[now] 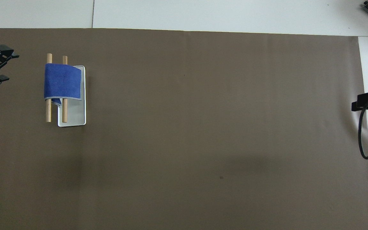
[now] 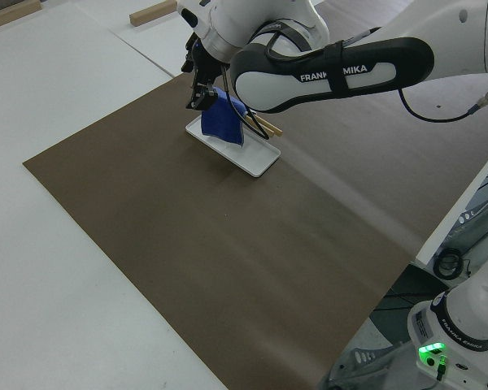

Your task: Right arm passes towel to left arm to hang

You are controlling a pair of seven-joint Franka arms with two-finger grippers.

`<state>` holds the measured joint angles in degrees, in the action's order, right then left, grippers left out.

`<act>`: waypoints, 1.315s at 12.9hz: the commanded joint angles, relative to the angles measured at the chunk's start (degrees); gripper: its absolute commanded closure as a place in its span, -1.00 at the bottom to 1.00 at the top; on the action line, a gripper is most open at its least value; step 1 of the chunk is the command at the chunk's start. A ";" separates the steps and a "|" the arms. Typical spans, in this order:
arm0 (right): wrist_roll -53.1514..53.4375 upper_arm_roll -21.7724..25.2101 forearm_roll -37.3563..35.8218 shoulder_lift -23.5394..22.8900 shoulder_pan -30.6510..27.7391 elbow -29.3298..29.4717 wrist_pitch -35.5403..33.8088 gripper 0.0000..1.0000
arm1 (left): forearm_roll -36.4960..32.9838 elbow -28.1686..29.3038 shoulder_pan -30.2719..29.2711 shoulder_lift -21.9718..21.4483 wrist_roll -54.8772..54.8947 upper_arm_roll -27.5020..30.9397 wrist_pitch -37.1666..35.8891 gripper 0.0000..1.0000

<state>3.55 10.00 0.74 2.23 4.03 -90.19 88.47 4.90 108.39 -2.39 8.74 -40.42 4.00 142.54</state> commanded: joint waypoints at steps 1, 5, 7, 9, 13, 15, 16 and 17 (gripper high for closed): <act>-0.91 -0.42 -0.13 0.94 -0.34 -0.78 -0.50 -1.00 | -2.25 -9.13 -0.07 2.41 7.87 0.04 -15.64 -0.78; -1.00 -0.51 -0.39 0.93 0.10 -0.78 0.11 -1.00 | -6.39 -15.75 0.10 -0.37 24.38 -1.71 -40.80 -0.86; -1.17 -1.04 -1.88 0.76 0.63 -0.52 0.73 -1.00 | -6.22 -15.23 0.19 -4.68 26.88 -1.89 -44.70 -0.89; -1.52 -0.95 -3.10 0.76 0.63 -0.26 0.74 -1.00 | -6.22 -15.31 0.28 -6.80 27.49 -3.03 -46.99 -0.98; -1.53 -0.95 -2.68 0.93 0.54 -0.34 0.47 -1.00 | -7.35 -16.10 0.37 -8.21 30.84 -6.81 -51.29 -1.00; -1.26 -0.86 -1.53 0.93 0.02 -0.43 0.12 -1.00 | -7.45 -18.21 0.46 -8.39 30.84 -7.87 -52.35 -1.00; -1.26 -0.86 -1.53 1.02 0.02 -0.60 0.12 -1.00 | -7.45 -18.47 0.46 -8.48 30.92 -7.96 -52.36 -1.00; -1.35 -0.86 -1.53 1.11 0.02 -0.61 0.12 -1.00 | -7.45 -18.56 0.46 -8.48 31.01 -7.96 -52.01 -1.00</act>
<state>2.90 9.40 -1.62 2.46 4.79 -90.07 88.70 -1.38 91.03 -1.96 0.53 -10.63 -4.02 92.03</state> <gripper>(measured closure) 0.000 0.000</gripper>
